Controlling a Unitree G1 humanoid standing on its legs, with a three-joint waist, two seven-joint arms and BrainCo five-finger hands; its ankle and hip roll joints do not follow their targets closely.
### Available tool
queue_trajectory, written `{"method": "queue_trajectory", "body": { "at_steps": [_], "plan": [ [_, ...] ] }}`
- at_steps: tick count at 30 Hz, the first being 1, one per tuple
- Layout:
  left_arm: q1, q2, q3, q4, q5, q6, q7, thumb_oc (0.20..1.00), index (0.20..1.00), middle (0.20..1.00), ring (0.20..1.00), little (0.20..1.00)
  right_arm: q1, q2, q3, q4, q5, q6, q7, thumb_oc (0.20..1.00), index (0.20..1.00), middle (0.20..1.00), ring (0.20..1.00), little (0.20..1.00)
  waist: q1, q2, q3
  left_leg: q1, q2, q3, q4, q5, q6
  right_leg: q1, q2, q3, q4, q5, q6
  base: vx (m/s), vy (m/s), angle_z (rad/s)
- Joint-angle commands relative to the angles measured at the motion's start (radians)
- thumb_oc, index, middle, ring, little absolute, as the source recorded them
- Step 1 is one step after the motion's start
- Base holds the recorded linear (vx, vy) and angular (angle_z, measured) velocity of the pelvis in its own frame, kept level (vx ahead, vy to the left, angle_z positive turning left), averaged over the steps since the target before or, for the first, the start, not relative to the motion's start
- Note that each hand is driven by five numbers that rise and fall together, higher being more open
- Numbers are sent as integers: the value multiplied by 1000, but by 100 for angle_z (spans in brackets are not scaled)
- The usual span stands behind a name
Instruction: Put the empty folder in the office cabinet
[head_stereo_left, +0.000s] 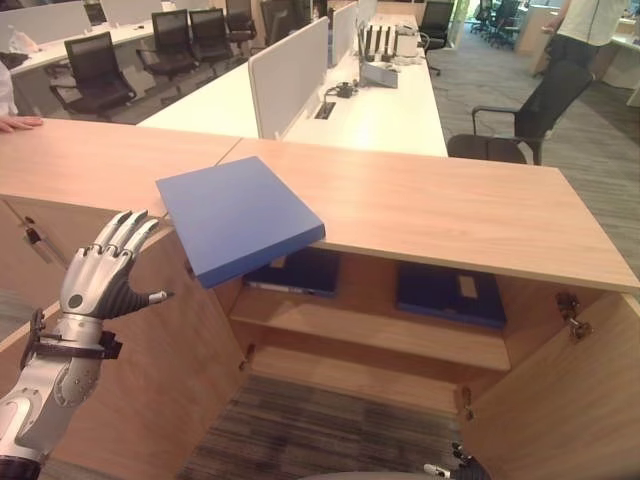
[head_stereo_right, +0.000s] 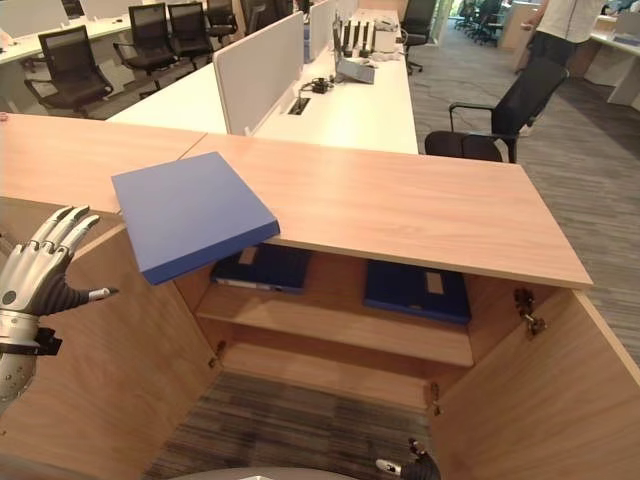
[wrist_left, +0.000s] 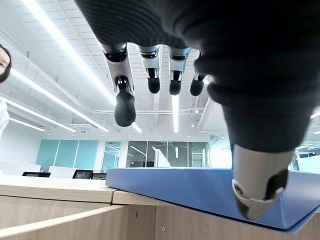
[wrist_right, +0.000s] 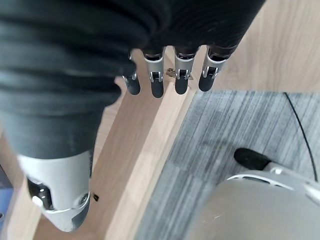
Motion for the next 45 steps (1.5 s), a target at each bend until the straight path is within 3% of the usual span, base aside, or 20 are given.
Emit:
{"method": "queue_trajectory", "body": {
  "at_steps": [1, 45],
  "plan": [
    [-92, 77, -26, 24, 16, -12, 11, 1000, 1000, 1000, 1000, 1000, -40, 5, -39, -12, 68, -42, 0, 1000, 1000, 1000, 1000, 1000, -24, 5, 0, -86, 24, -21, 18, 39, -29, 30, -41, 6, 160, -150, 77, 0, 10, -6],
    [-249, 141, -229, 144, 60, -12, -56, 1000, 1000, 1000, 1000, 1000, -45, 44, -114, 57, 284, -35, 43, 1000, 1000, 1000, 1000, 1000, -69, 5, -10, -73, 33, 11, 15, 36, -26, 17, -34, 35, 157, -144, 80, 2, 0, -1]
  ]
}}
